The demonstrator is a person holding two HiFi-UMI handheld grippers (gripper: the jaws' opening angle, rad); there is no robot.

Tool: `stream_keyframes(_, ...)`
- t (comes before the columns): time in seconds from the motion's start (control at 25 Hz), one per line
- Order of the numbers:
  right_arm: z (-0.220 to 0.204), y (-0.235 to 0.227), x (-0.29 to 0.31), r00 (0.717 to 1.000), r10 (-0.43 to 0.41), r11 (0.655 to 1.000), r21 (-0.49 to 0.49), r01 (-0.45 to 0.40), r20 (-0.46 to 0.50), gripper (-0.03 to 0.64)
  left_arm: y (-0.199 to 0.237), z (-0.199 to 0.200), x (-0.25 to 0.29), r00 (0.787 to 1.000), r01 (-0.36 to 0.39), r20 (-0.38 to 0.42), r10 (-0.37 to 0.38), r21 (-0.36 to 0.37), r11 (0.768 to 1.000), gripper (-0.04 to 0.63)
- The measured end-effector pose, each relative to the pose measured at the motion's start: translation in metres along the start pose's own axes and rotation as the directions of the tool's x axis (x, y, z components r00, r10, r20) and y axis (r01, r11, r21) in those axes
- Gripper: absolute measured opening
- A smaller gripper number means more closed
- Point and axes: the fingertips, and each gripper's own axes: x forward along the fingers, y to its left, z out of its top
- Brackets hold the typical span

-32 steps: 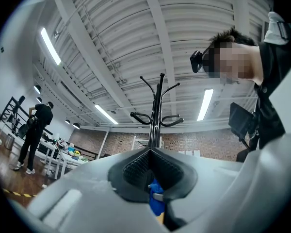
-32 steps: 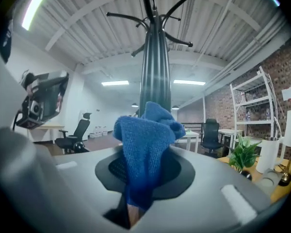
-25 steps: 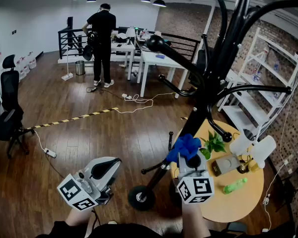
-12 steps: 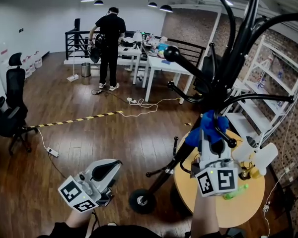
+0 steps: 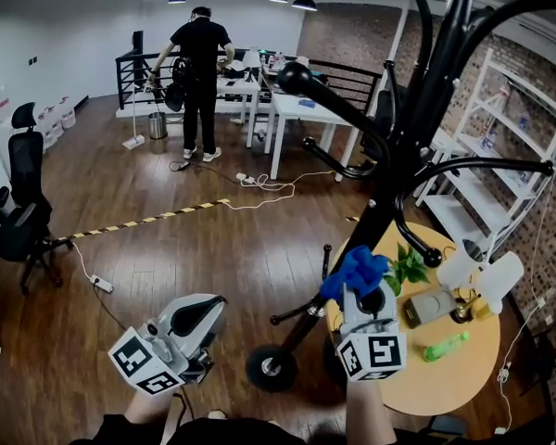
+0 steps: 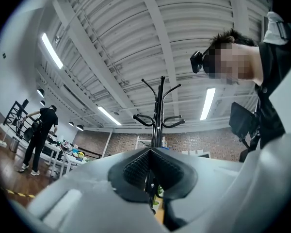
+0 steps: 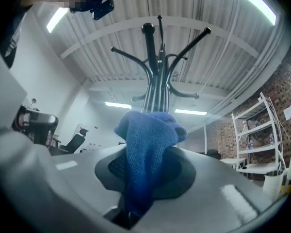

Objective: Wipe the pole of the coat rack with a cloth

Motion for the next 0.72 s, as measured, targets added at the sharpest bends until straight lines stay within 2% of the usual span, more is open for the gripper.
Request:
stream_keyframes(0.2,-0.093,0.012,-0.019,0.989,0.001,0.999,0.033,0.004,-0.148,0.086,-0.004,-0.009,0.010,0.999,0.021,-0.032,-0.021,-0.008,1.000,0.003)
stream_keyframes(0.44,-0.174,0.023,-0.034,0.955,0.017,0.994,0.104,0.015,-0.296,0.086,-0.005,-0.008,0.011,0.999,0.022,-0.046,-0.022,-0.009,1.000,0.003)
stream_keyframes(0.56,-0.194,0.023,-0.039,0.943,0.035,0.994,0.108,0.001,-0.331,0.086,-0.006,-0.013,0.013,0.998,0.023,-0.057,-0.023,-0.009,1.000,0.003)
stream_keyframes(0.72,-0.190,0.025,-0.037,0.937,0.031,0.994,0.110,0.008,-0.349,0.086,-0.004,-0.013,0.013,0.998,0.016,-0.066,-0.016,-0.011,1.000,0.003)
